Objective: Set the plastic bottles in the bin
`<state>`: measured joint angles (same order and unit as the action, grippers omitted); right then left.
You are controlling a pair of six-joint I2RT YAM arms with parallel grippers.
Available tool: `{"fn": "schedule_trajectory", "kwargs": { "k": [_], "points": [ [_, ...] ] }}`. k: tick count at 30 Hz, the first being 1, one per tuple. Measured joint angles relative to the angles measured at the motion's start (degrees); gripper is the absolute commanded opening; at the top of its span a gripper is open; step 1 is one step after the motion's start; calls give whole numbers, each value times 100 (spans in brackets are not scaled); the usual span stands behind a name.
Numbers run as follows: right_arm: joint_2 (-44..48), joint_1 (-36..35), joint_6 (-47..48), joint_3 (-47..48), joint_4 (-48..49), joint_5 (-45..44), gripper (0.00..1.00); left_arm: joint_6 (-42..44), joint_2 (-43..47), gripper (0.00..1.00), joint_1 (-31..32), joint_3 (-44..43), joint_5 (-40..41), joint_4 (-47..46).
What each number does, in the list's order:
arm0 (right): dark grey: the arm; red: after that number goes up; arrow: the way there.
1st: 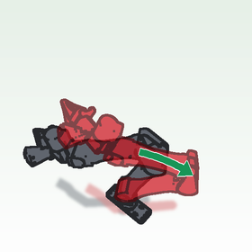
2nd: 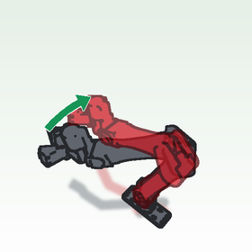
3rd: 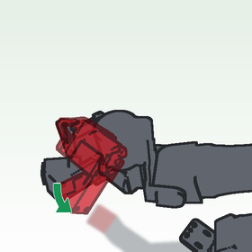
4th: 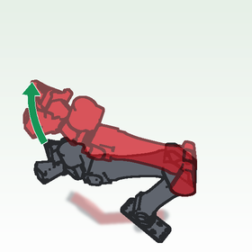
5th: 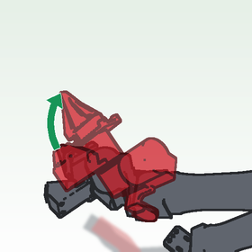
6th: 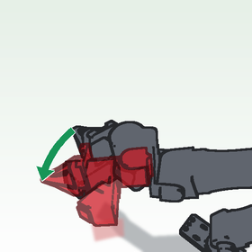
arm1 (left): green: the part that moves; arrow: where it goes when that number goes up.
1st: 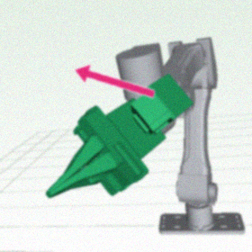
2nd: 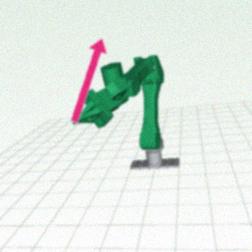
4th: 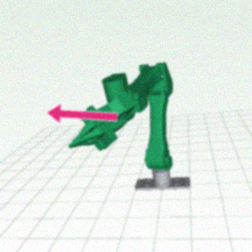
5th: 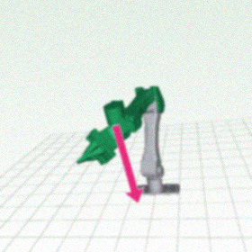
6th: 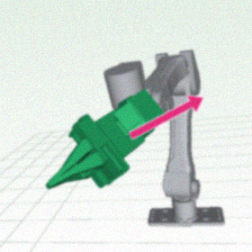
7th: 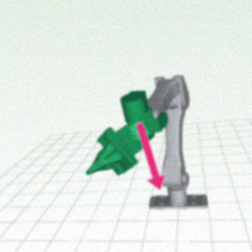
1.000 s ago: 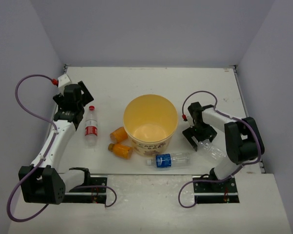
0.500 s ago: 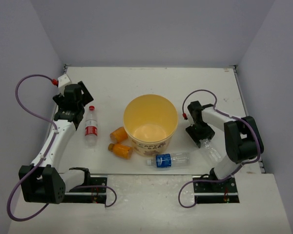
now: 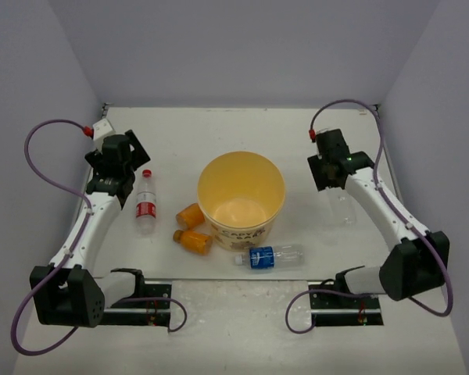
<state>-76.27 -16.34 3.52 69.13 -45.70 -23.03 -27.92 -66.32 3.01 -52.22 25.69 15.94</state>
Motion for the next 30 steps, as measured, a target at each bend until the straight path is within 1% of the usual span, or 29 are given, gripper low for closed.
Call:
{"fn": "schedule_trajectory", "kwargs": {
  "k": [1,2,3,5,9,12,15,18,21,22,24,25,28,30],
  "points": [
    [219,0,-86,166,144,-30,10,1,0,100,0,3,-42,-3],
    [438,0,-173,332,288,-61,8,2,0,100,0,6,-84,-6],
    [707,0,-250,410,492,-10,7,2,0,100,0,8,-122,-8],
    [1386,11,-413,363,1068,494,7,2,-10,100,0,8,-155,-17],
    [2969,9,-880,-322,2797,2400,10,-3,-85,100,0,8,-330,-17],
    [3566,-13,-1268,-662,3972,3817,10,-10,-142,100,0,8,-470,-11],
    [3557,-166,-1720,-787,4891,4800,10,-85,-187,100,0,8,-640,-8],
    [3204,-683,-1933,-963,5549,5403,13,-159,-258,100,0,27,-778,8],
    [2723,-1263,-1892,-1082,5733,5749,21,-227,-315,100,0,74,-790,142],
    [2536,-1433,-1837,-1089,5714,5833,21,-254,-326,100,0,90,-784,196],
    [2170,-1700,-1683,-1089,5573,5898,35,-298,-326,100,0,160,-771,274],
    [2024,-1816,-1602,-1093,5468,5900,41,-306,-326,100,0,207,-771,302],
    [1819,-1986,-1469,-1170,5232,5861,62,-313,-381,100,0,294,-775,357],
    [1793,-2016,-1438,-1202,5130,5817,72,-315,-477,100,0,305,-773,375]
  ]
}}
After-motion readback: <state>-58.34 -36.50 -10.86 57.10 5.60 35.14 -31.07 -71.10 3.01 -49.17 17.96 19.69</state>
